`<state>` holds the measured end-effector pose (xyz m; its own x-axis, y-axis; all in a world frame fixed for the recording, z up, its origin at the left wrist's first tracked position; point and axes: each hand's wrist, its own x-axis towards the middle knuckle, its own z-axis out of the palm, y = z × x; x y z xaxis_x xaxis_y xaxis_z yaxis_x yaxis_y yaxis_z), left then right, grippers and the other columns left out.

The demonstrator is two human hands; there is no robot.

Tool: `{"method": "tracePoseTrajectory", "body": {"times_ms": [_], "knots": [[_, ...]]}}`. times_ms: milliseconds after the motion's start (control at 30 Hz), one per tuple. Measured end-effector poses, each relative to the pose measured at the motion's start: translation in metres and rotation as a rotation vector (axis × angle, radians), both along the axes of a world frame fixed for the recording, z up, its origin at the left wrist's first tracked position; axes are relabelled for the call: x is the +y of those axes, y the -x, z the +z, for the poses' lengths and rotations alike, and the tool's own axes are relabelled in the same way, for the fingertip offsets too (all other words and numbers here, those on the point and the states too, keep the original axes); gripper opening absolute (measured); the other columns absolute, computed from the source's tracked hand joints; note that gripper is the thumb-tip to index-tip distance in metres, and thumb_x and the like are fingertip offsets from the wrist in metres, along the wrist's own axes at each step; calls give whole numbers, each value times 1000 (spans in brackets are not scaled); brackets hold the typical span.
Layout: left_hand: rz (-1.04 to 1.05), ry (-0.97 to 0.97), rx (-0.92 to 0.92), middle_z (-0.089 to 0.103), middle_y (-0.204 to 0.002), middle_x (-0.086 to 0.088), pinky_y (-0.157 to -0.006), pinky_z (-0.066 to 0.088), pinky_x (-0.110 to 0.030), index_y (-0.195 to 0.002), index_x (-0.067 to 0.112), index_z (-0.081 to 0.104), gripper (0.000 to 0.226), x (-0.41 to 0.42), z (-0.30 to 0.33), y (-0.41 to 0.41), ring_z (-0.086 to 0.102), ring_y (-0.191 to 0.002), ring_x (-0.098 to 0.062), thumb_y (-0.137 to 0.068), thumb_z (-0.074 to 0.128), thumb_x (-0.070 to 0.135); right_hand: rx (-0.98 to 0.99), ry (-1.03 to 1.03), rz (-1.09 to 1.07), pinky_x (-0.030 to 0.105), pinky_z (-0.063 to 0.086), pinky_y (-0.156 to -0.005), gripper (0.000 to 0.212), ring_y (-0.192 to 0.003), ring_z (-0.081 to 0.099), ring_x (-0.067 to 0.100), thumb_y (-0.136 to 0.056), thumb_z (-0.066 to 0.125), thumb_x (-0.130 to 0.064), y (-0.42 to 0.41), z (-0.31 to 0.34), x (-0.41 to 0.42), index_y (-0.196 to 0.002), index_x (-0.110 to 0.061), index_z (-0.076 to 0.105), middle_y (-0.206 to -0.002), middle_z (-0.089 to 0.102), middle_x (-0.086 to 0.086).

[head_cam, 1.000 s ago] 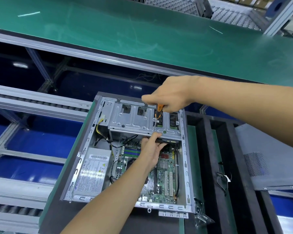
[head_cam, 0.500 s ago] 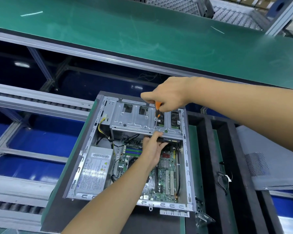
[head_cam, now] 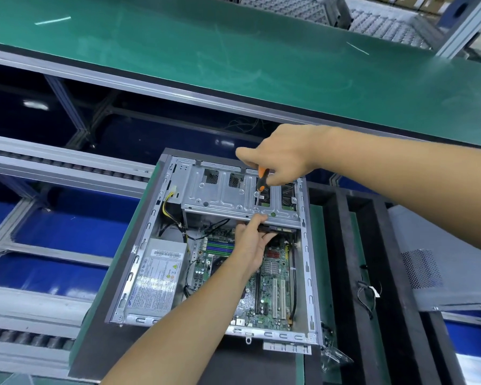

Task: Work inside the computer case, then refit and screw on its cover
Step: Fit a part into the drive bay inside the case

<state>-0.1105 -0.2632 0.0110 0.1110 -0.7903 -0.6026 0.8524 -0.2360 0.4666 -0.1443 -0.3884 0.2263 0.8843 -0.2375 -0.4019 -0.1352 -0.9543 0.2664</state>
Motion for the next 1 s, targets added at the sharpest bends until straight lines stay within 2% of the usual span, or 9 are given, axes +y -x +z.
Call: {"method": "tracePoseTrajectory", "body": {"times_ms": [67, 167, 300, 400, 533, 633, 733, 833, 1000], "knots": [[0, 0, -4, 59, -118, -26, -94, 59, -46, -121, 4, 42, 44, 1, 2, 0, 65, -105, -34, -88, 71, 3, 15, 35, 53, 36, 35, -49, 30, -53, 46, 26, -91, 48, -28, 1, 3, 0, -94, -28, 19, -62, 52, 2], [7, -1, -5, 60, -119, -27, -93, 60, -44, -119, 6, 42, 43, 0, 2, 0, 67, -107, -35, -87, 71, 3, -5, 92, 87, 32, 25, -48, 18, -49, 37, 19, -93, 47, -35, 1, 4, -2, -88, -20, 37, -56, 43, -1], [1, -9, -7, 54, -133, -31, -97, 57, -46, -112, 11, 40, 40, 0, 3, 0, 63, -116, -36, -88, 71, 3, -33, 228, 8, 31, 20, -48, 34, -50, 36, 18, -100, 37, -38, 1, -2, 0, -73, -18, 41, -59, 43, 0], [-1, -13, -12, 48, -140, -34, -99, 56, -48, -113, 11, 40, 40, 0, 4, 1, 59, -123, -37, -88, 70, 3, -26, 128, -38, 32, 24, -50, 20, -54, 43, 15, -96, 43, -39, 2, -4, -1, -90, -21, 45, -68, 56, -1], [-7, -16, -14, 46, -142, -33, -98, 57, -46, -113, 11, 40, 40, 1, 6, 0, 59, -116, -34, -89, 70, 3, -8, 59, 122, 34, 29, -49, 21, -52, 43, 22, -93, 44, -25, 1, 0, 1, -103, -26, 25, -68, 55, 1], [-7, -19, -18, 43, -145, -35, -99, 56, -47, -113, 11, 39, 40, 1, 5, 1, 58, -124, -37, -89, 70, 3, -20, 95, 136, 31, 26, -48, 10, -48, 34, 20, -91, 46, -29, -3, 4, 3, -90, -21, 39, -57, 46, 0], [-15, -11, -14, 44, -145, -36, -100, 55, -50, -113, 11, 39, 41, 2, 6, 0, 57, -127, -40, -88, 70, 2, 8, 192, -2, 30, 22, -48, 35, -48, 36, 19, -96, 43, -41, -7, 1, 3, -68, -20, 44, -56, 43, -1], [-13, -11, -17, 46, -144, -36, -100, 55, -50, -111, 11, 40, 40, 3, 6, -1, 60, -122, -38, -88, 71, 3, 59, 225, -68, 30, 26, -50, 42, -51, 44, 19, -99, 39, -50, -6, 0, 3, -79, -16, 55, -59, 50, -1], [-15, -19, -35, 50, -130, -29, -99, 56, -48, -111, 11, 40, 40, 2, 6, 0, 60, -112, -32, -88, 71, 4, 34, 18, 29, 35, 28, -49, 28, -55, 45, 22, -95, 46, -30, -1, 7, 1, -93, -31, 18, -69, 52, 0]]}}
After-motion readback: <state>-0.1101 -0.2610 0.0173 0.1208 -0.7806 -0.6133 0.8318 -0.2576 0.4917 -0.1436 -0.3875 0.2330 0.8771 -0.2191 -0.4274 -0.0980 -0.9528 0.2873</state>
